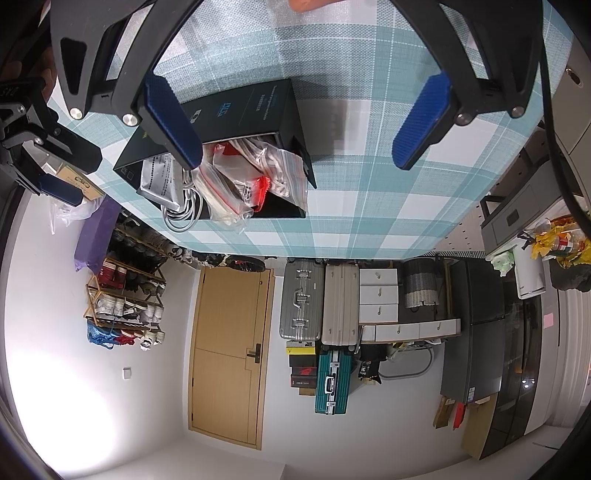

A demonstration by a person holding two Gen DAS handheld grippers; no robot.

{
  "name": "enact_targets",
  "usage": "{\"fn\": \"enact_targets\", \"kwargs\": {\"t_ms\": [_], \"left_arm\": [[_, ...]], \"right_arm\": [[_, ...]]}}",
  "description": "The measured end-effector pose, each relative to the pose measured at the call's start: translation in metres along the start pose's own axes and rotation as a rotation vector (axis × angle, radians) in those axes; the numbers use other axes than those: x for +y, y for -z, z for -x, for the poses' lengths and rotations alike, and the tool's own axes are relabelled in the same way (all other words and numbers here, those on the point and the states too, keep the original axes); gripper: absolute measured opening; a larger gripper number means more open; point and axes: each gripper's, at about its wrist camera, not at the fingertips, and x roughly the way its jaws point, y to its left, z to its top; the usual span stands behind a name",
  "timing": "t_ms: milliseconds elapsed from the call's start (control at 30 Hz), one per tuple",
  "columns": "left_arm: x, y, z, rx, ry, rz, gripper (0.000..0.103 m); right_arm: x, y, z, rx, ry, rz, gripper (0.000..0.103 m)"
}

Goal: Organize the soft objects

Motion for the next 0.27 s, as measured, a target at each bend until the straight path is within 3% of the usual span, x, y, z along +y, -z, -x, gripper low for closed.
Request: {"fn": "enact_targets", "kwargs": {"t_ms": [267], "left_arm": [[0.0009,0.0004,0.0009,-0.005,0.003,0.0,0.103]], "right_arm": [[0.0,-0.0001,-0.0003,0.002,-0.003,-0.001,0.102]]}}
